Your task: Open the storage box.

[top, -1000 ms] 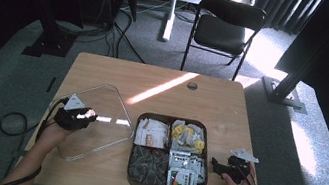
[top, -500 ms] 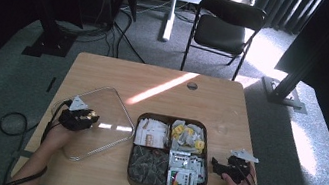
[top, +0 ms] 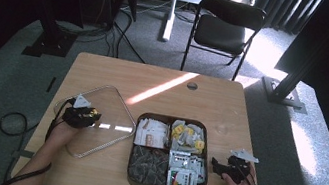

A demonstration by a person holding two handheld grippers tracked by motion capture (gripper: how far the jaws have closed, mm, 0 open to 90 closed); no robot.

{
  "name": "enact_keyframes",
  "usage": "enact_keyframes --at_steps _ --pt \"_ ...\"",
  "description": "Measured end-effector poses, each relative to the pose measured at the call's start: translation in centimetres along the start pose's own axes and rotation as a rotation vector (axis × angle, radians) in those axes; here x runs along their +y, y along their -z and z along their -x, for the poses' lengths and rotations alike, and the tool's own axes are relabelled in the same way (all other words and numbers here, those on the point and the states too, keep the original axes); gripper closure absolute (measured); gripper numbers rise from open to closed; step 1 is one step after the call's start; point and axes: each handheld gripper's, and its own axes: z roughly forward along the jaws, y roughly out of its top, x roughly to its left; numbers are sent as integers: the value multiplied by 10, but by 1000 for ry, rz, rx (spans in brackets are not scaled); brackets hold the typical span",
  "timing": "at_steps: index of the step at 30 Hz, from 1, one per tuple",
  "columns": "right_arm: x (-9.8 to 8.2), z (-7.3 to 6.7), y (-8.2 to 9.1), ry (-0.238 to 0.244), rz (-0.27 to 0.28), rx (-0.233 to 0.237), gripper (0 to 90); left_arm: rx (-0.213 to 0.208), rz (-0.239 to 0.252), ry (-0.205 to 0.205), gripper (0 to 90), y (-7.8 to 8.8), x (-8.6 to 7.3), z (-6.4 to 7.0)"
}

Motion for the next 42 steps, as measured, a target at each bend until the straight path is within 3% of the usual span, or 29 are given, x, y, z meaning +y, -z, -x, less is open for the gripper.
enact_keyframes --at_steps 8,14,15,16,18,25,33,39,42 --pt "0 0 0 0 0 0 106 -3 -16 6 586 -11 -2 -3" --pt "0 0 0 0 0 0 106 -31 -9 14 583 -15 -3 -8" --pt "0 0 0 1 0 0 106 -31 -1 31 578 -13 -2 -8" --pt "0 0 0 0 0 0 106 -33 9 43 476 -11 -2 -8" --pt "0 0 0 0 0 0 106 -21 8 54 383 -7 0 -9" --pt "0 0 0 0 0 0 106 -57 25 73 383 13 -6 -16" --pt "0 0 0 0 0 0 106 -145 58 65 301 25 -12 -6" --pt "0 0 0 0 0 0 106 -161 76 32 188 31 -11 8" --pt "0 0 0 1 0 0 106 -192 73 10 165 32 -11 15"
